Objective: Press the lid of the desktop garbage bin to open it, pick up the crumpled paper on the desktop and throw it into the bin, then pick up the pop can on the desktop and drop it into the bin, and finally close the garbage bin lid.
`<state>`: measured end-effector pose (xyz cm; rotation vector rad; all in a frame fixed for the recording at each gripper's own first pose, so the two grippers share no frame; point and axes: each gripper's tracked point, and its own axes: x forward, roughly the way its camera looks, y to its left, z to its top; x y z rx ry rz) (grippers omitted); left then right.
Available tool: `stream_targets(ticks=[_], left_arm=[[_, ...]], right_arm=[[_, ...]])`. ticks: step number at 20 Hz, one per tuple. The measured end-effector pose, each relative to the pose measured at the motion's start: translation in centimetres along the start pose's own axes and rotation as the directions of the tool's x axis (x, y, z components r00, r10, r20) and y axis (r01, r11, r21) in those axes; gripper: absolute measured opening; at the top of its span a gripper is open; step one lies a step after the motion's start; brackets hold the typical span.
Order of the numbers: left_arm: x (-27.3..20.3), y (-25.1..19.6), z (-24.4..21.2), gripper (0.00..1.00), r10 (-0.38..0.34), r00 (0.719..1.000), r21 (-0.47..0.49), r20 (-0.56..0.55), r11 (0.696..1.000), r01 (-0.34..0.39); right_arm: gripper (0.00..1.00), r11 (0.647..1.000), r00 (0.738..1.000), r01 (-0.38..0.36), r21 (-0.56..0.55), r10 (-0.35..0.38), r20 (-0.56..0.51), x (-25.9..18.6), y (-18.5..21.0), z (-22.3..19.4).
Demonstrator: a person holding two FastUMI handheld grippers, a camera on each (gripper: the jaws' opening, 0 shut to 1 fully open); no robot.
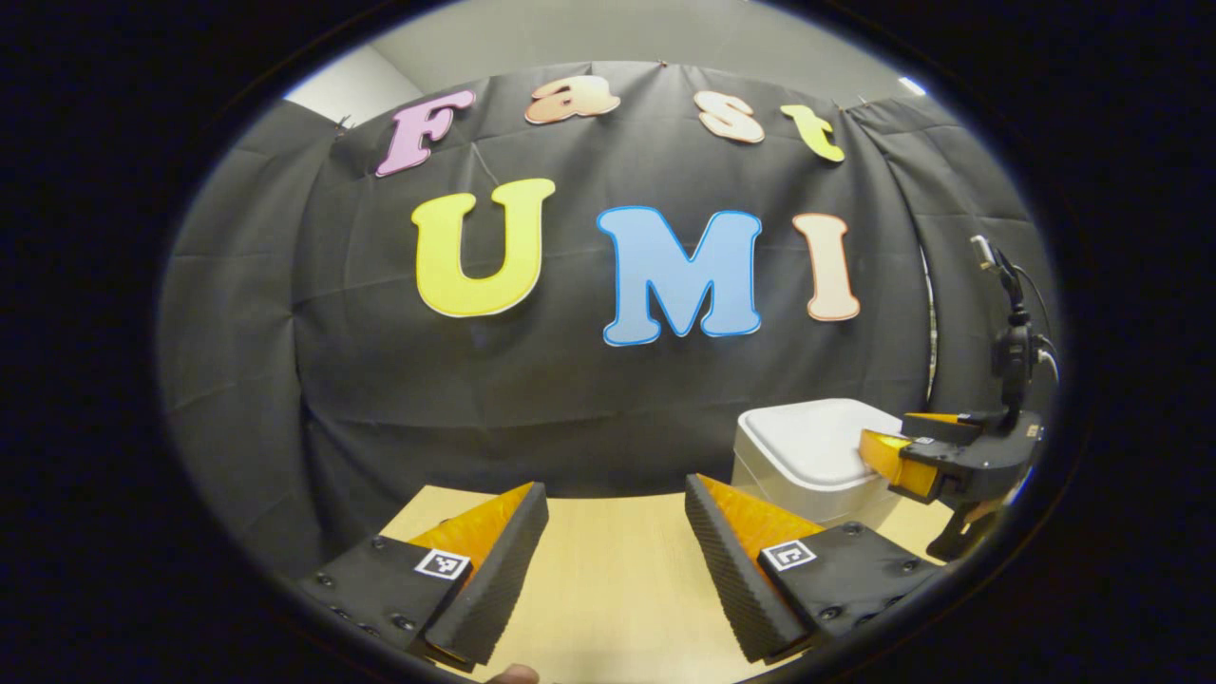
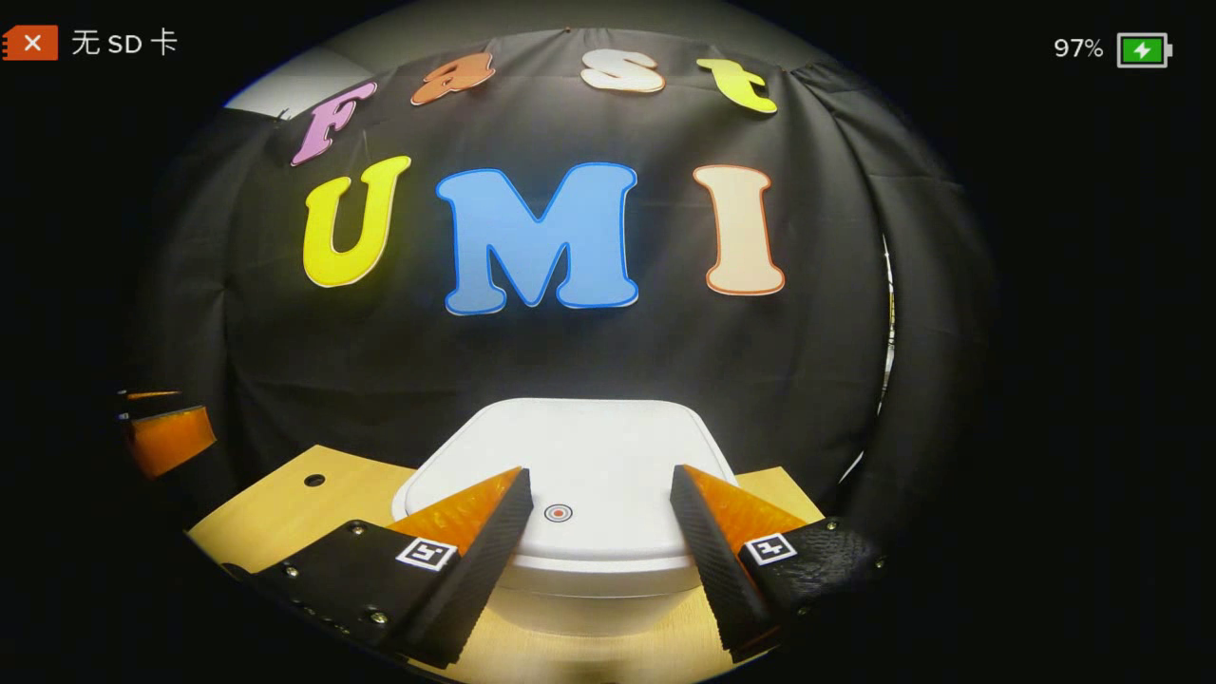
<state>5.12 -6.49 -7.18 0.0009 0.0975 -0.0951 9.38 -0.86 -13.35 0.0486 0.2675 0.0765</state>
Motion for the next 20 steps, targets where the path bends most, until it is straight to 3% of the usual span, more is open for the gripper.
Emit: stream_targets(ticks=[3,4,5,20], left_arm=[[0.0,-0.1,-0.1,1.0,-0.002,1.0,-0.006,-0.004,1.0,0.002],[0.0,0.0,-0.2,1.0,-0.003,1.0,-0.009,-0.004,1.0,0.003],[-0.1,0.0,-0.2,1.0,-0.004,1.0,-0.012,-0.005,1.0,0.004],[-0.2,1.2,-0.1,1.0,0.015,1.0,-0.006,0.0,1.0,-0.015]], right_arm=[[0.95,1.0,1.0,0.009,0.007,-0.009,0.023,0.0,0.1,-0.4],[1.0,1.0,0.999,0.013,0.001,-0.013,0.039,0.0,0.1,-0.3],[0.95,1.0,0.999,0.016,0.005,-0.016,0.046,0.0,0.1,-0.3],[0.95,1.0,0.992,0.021,0.011,-0.022,0.123,0.2,0.0,0.1]])
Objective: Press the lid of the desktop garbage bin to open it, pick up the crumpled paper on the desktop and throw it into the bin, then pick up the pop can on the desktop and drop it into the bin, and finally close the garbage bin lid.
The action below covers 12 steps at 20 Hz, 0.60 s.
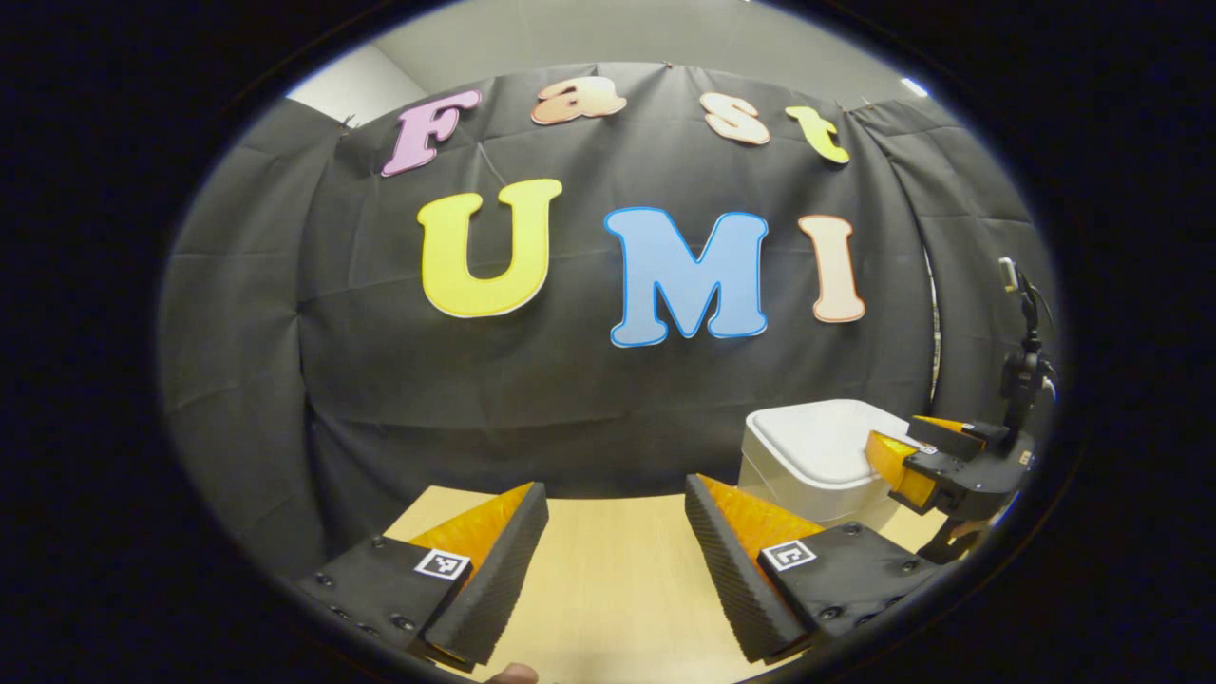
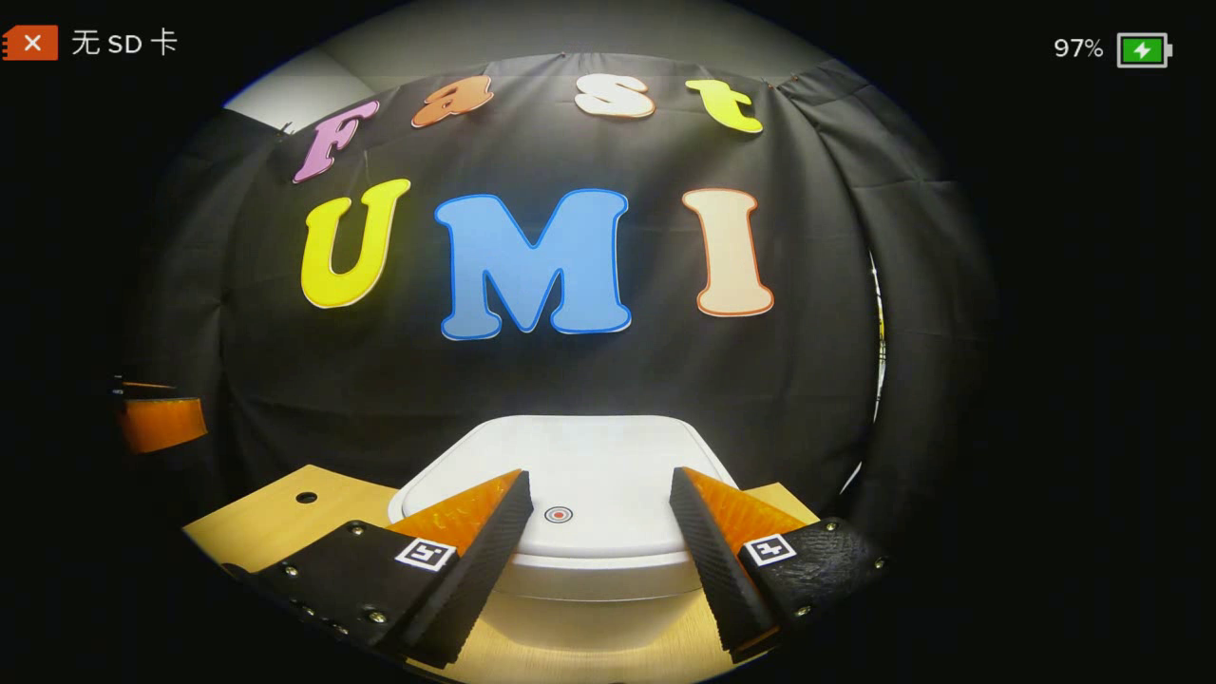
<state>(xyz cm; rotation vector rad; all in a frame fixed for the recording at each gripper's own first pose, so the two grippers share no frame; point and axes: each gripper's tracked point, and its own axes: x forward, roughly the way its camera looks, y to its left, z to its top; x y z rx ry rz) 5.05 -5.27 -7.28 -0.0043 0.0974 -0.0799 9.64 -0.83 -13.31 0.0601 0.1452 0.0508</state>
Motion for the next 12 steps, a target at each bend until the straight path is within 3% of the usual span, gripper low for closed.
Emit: stream_targets(ticks=[6,7,8,12], left_arm=[[-1.1,-1.1,-0.2,1.0,-0.036,0.999,-0.001,-0.001,0.999,0.036],[-1.3,-1.4,-0.3,1.0,-0.047,0.999,0.006,0.001,0.999,0.047],[-1.4,-1.7,-0.5,1.0,-0.061,0.998,0.015,0.002,0.998,0.061],[-1.5,-2.8,-0.9,1.0,-0.103,0.995,0.032,0.002,0.994,0.103]], right_arm=[[0.96,1.0,1.0,0.012,0.003,-0.011,-0.019,-1.1,-0.4,0.0],[1.0,1.0,1.0,0.017,-0.002,-0.017,-0.021,-1.8,-0.5,-0.1],[0.96,1.0,1.0,0.018,-0.005,-0.018,-0.023,-2.4,-0.6,-0.2],[0.96,1.0,0.999,0.027,0.006,-0.027,-0.022,-5.6,-0.5,-0.1]])
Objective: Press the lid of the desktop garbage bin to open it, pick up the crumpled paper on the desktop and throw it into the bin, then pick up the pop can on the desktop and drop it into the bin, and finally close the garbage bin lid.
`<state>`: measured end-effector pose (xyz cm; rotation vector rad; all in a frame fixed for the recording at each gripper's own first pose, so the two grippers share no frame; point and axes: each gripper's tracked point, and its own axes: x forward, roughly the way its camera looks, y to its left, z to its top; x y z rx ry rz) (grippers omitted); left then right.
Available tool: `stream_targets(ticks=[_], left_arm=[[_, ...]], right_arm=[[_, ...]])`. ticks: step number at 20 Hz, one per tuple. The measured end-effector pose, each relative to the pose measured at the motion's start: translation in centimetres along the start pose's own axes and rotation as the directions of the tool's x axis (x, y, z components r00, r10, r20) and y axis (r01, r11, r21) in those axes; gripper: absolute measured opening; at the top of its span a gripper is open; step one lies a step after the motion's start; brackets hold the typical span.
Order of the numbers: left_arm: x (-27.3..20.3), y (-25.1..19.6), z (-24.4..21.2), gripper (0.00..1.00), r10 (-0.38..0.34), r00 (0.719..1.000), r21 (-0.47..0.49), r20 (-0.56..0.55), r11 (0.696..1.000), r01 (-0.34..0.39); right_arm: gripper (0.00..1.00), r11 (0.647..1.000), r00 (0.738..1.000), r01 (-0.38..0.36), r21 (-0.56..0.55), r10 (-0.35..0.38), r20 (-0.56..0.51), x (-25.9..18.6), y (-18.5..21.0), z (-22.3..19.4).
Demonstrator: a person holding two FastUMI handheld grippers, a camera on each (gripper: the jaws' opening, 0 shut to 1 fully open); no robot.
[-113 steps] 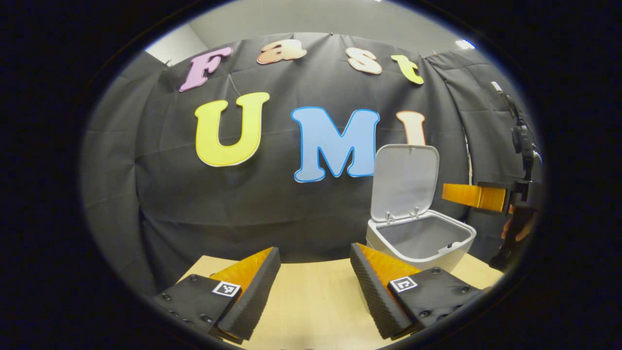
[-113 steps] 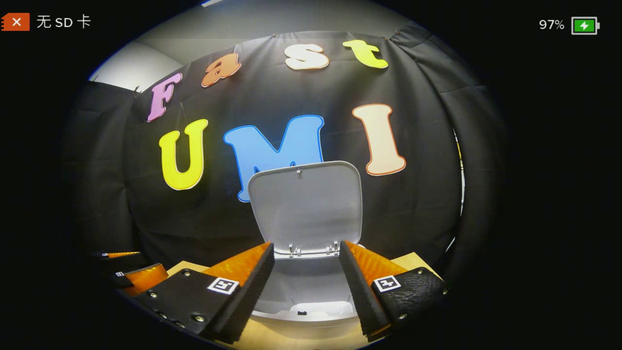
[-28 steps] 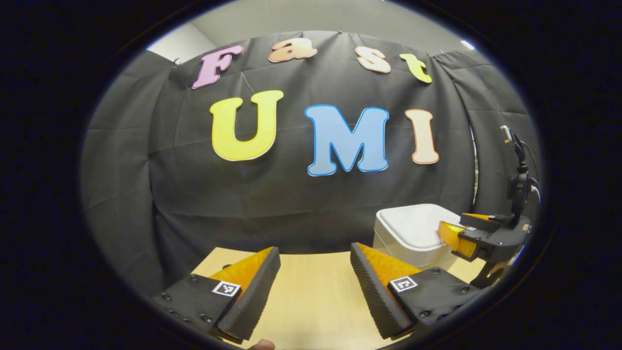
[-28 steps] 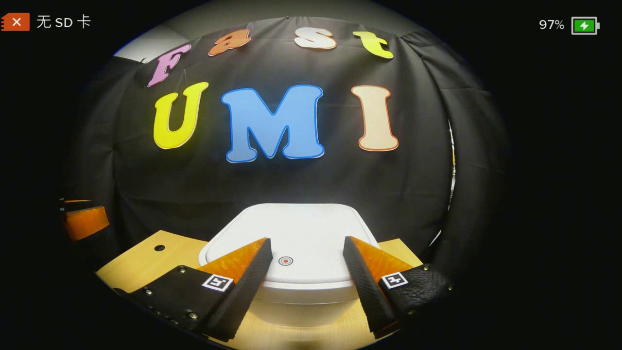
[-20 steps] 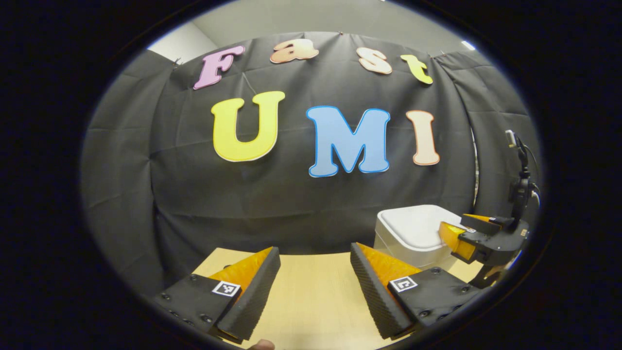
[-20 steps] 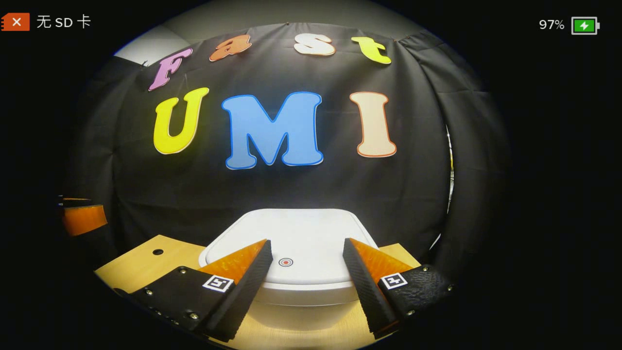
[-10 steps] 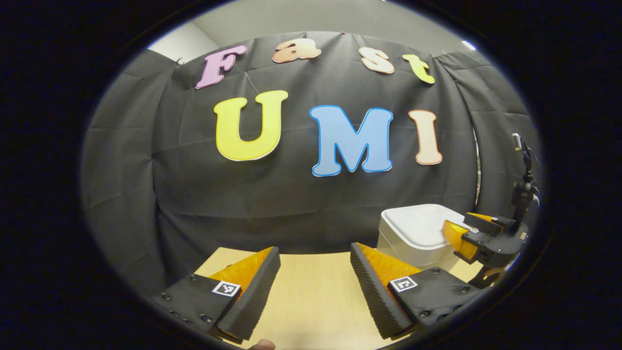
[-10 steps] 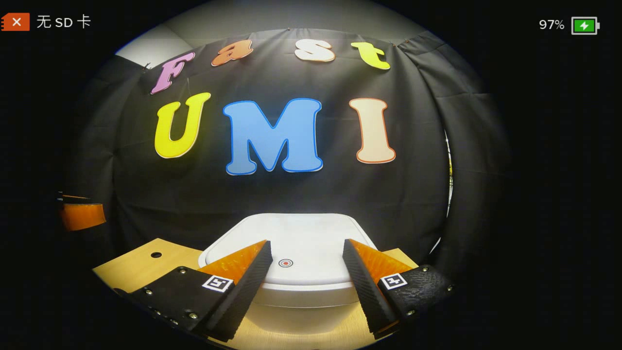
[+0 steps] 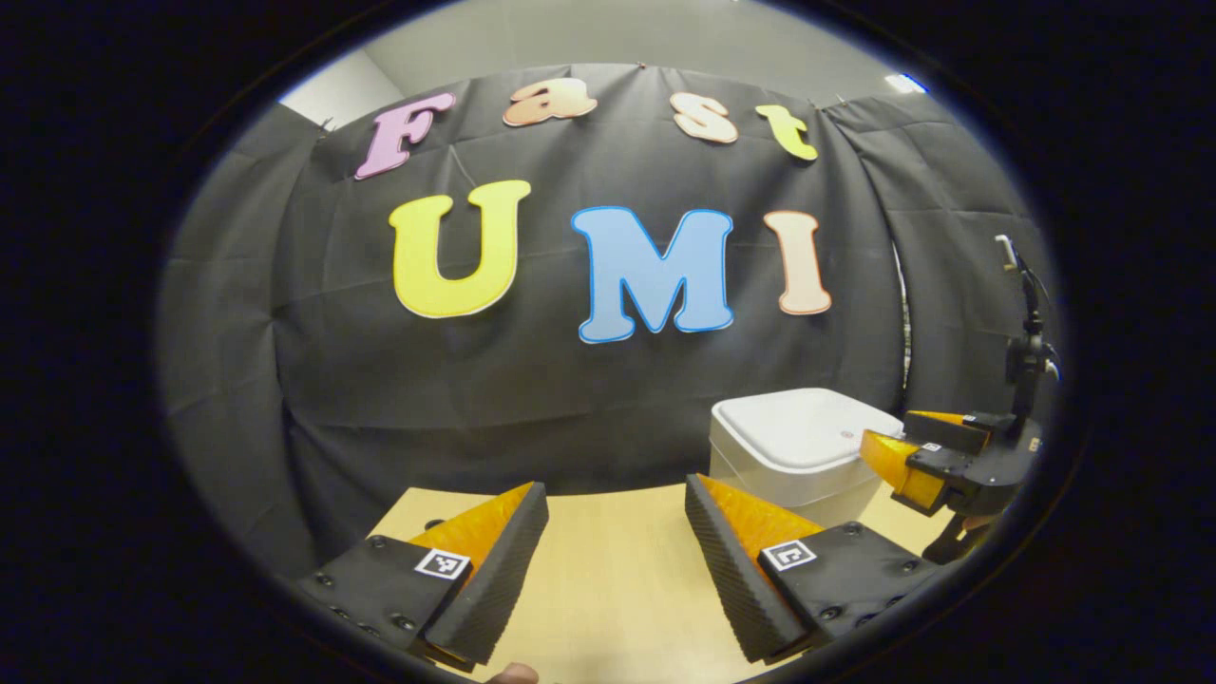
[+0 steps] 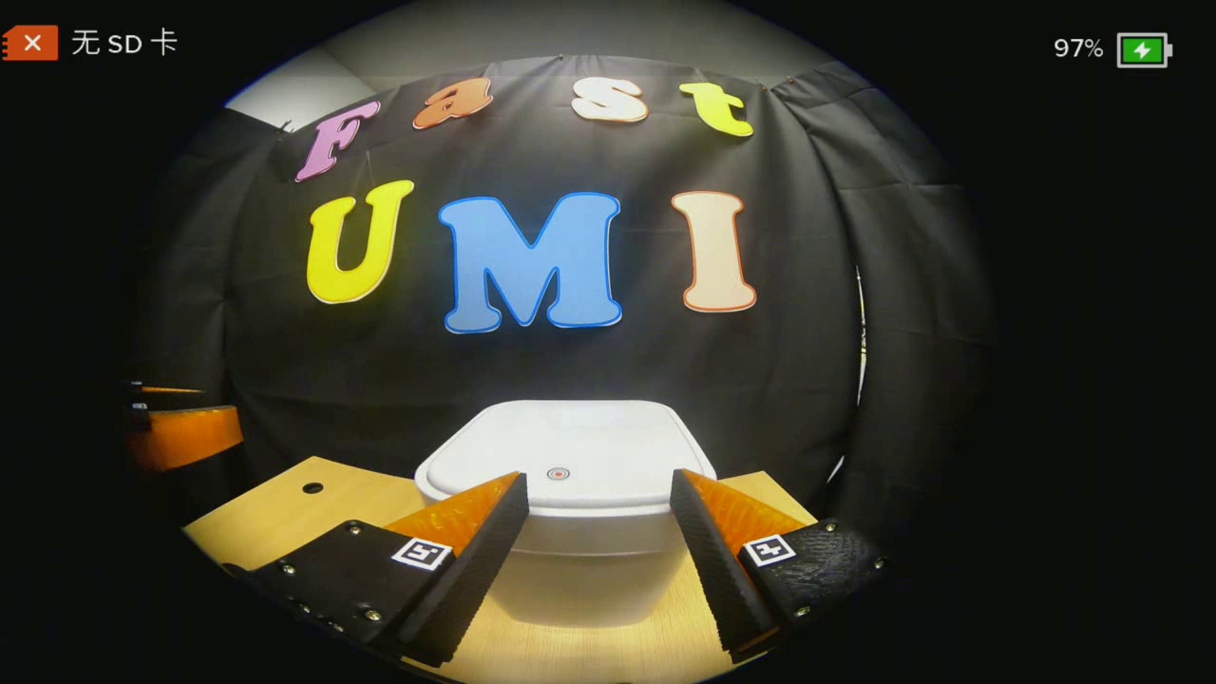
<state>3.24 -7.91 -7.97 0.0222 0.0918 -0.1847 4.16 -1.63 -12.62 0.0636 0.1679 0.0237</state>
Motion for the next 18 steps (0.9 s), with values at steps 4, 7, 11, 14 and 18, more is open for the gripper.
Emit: stream_targets(ticks=[4,7,11,14,18], left_arm=[[-0.4,-1.0,0.6,1.0,-0.039,0.999,0.011,0.015,0.999,0.039],[-0.8,-1.9,1.3,1.0,-0.069,0.997,0.026,0.034,0.997,0.068],[-1.5,-4.4,1.4,1.0,-0.102,0.994,0.049,0.047,0.994,0.1],[-1.9,-7.8,0.8,1.0,-0.096,0.995,0.064,0.039,0.994,0.093],[-2.8,-14.2,0.0,1.0,-0.029,0.998,0.055,0.048,0.998,0.027]], right_arm=[[0.96,0.999,0.999,0.034,0.02,-0.035,0.022,-3.0,-0.5,0.7],[0.96,0.998,0.997,0.065,0.022,-0.065,0.032,-5.1,-1.3,1.2],[0.96,0.993,0.993,0.105,0.048,-0.107,0.054,-7.8,-3.3,1.7],[0.96,0.991,0.993,0.105,0.088,-0.109,0.047,-8.7,-6.3,1.2],[0.96,0.994,0.995,0.081,0.073,-0.084,0.046,-9.3,-12.7,-0.1]])
